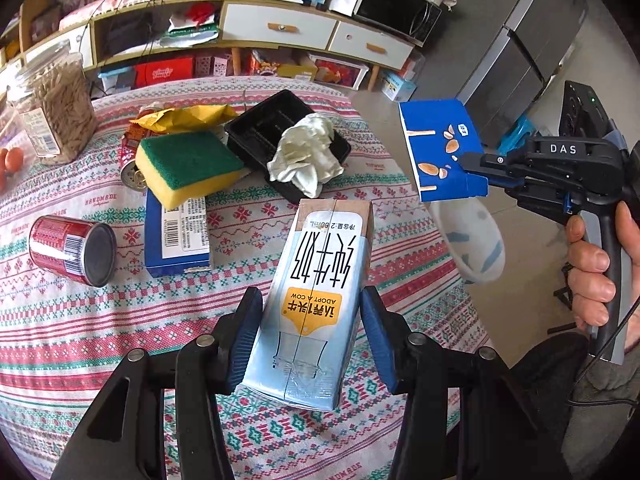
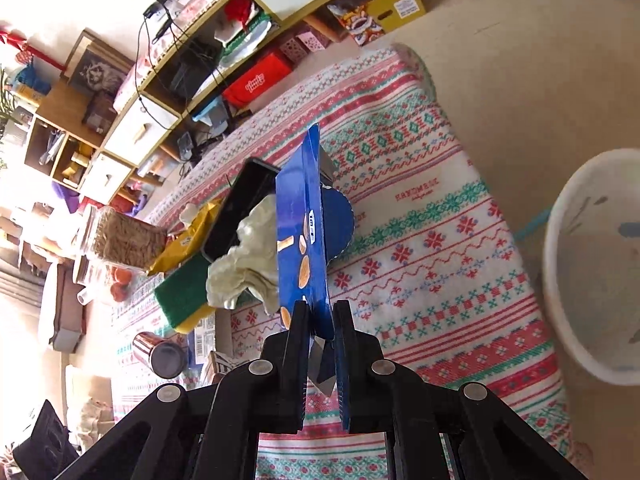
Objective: Collect trash
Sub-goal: 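Carry both items over the white bin and open both tools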
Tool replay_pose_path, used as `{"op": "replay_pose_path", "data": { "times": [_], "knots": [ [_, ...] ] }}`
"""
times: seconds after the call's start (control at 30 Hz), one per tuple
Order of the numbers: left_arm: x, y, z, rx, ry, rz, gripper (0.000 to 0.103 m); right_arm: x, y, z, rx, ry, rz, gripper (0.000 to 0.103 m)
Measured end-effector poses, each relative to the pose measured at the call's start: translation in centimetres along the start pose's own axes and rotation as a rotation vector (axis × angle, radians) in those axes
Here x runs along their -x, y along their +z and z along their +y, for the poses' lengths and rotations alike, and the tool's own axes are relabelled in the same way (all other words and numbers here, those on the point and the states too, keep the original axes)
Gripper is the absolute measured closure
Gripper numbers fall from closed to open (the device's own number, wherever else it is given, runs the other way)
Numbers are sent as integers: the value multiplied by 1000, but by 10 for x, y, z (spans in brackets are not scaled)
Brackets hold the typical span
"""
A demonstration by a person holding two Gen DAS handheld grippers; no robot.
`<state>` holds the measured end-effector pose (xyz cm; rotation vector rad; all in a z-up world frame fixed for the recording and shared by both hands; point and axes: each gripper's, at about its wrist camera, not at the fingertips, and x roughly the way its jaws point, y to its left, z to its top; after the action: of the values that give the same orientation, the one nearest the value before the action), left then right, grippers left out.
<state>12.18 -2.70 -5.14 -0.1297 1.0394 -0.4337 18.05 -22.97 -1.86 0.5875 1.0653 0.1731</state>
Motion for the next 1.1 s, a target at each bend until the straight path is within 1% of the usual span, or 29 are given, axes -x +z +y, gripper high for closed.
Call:
{"op": "replay_pose_path", "data": {
  "times": [0.1, 0.2, 0.27, 0.37, 0.43, 0.57, 0.7, 0.77, 0.83, 0.9, 1.0, 1.07, 1.1],
  "knots": [
    [-1, 5, -16, 3, -45, 0, 50, 19, 4, -17, -9, -28, -27, 93],
    [-10, 11, -38, -8, -80, 11, 50, 39, 7, -40, -30, -95, -68, 93],
    [-19, 15, -55, -25, -113, 28, 50, 50, 9, -57, -52, -132, -87, 93],
    [-37, 21, -82, -55, -140, 56, 50, 65, 10, -78, -72, -208, -114, 93],
    [-50, 27, -100, -59, -172, 73, 50, 73, 9, -91, -87, -240, -116, 93],
    [-80, 42, -141, -49, -247, 99, 50, 76, 11, -112, -96, -350, -105, 92],
    [-124, 52, -175, 6, -305, 171, 50, 74, 11, -132, -144, -355, -73, 92],
    [-145, 55, -186, 33, -310, 203, 50, 73, 11, -138, -148, -385, -64, 92],
    [-160, 59, -197, 38, -303, 216, 50, 73, 10, -142, -154, -395, -59, 92],
    [-172, 62, -205, 35, -277, 226, 50, 73, 10, -146, -155, -404, -58, 91],
    [-186, 65, -212, 41, -259, 230, 50, 69, 11, -151, -159, -410, -43, 91],
    [-196, 67, -215, 45, -245, 231, 50, 67, 12, -154, -165, -414, -30, 89],
    [-199, 68, -216, 51, -247, 230, 50, 66, 12, -155, -168, -416, -28, 86]
  ]
}}
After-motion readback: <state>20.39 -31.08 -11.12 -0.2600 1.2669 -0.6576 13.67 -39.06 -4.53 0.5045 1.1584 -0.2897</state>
